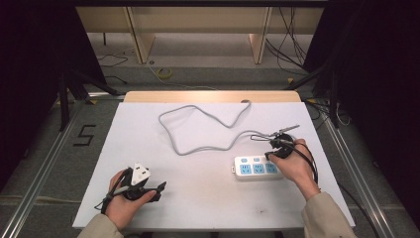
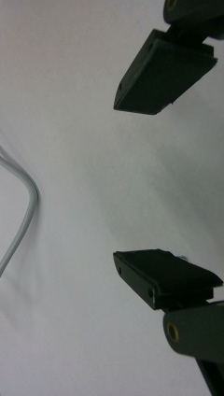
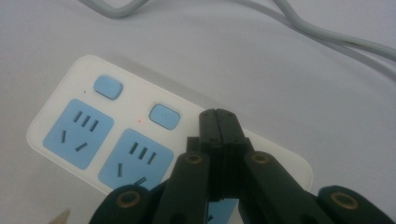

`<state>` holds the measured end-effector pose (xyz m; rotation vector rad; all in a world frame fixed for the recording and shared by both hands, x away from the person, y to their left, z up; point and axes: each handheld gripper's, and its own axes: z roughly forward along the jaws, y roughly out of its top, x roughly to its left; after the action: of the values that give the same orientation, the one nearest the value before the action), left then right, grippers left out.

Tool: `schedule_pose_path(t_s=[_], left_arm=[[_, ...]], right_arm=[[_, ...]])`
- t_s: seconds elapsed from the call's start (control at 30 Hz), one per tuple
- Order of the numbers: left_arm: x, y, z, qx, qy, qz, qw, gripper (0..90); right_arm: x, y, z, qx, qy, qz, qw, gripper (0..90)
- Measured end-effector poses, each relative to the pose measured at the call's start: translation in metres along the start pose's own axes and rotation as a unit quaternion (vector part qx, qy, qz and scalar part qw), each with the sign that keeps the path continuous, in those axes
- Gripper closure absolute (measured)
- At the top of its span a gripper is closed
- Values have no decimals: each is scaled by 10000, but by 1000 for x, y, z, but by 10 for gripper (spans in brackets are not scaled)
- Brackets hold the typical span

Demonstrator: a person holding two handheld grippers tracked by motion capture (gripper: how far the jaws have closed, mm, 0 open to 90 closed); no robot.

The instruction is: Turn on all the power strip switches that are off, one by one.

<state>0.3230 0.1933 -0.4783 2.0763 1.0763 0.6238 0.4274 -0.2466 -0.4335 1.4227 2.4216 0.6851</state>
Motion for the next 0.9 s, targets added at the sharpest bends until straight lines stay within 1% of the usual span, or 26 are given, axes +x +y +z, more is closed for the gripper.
schedule_pose_path(t_s=[0.27,0.3,0.57,0.87,0.9], left_arm=[[0,0,0,22,-3,30,10000,223],[-1,0,0,11,1,-1,10000,223],[-1,1,1,11,-14,20,10000,223],[-1,1,1,19,-10,37,10000,223],[-1,1,1,16,-10,37,10000,223]], right_arm=[[3,1,-1,-19,16,-33,10000,900],[4,2,-2,-31,18,-31,10000,900],[6,2,-3,-47,55,-87,9999,900],[16,6,-2,-34,114,-223,9997,900],[19,7,-2,-29,124,-240,9996,900]])
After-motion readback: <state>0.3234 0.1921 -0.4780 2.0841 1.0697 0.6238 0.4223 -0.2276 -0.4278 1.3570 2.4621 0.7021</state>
